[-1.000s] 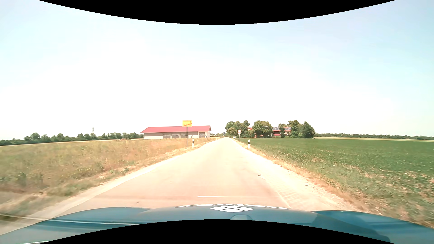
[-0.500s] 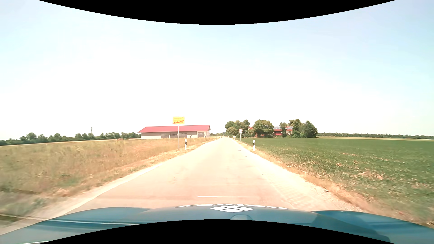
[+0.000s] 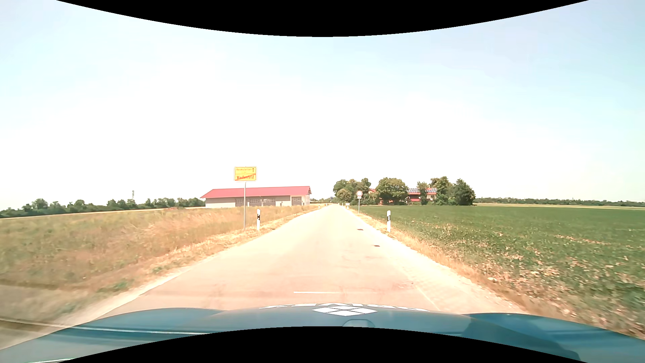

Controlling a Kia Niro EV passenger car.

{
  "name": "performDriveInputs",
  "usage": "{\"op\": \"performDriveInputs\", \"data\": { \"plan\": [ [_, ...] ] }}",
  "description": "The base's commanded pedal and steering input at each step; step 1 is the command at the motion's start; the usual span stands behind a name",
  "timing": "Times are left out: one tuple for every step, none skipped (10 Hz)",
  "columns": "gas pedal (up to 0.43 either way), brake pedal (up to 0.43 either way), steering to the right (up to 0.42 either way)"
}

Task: Follow the waypoints while adhering to traffic rules and regulations

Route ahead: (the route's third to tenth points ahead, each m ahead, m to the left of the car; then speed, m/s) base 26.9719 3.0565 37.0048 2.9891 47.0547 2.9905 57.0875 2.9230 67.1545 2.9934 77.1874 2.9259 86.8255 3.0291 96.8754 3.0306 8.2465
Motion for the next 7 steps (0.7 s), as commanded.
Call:
{"op": "performDriveInputs", "data": {
  "plan": [
    [0.177, 0.0, 0.001],
    [0.177, 0.0, 0.0],
    [0.189, 0.0, -0.001],
    [0.189, 0.0, -0.001],
    [0.189, 0.0, -0.001],
    [0.197, 0.0, -0.004],
    [0.197, 0.0, -0.006]
  ]
}}
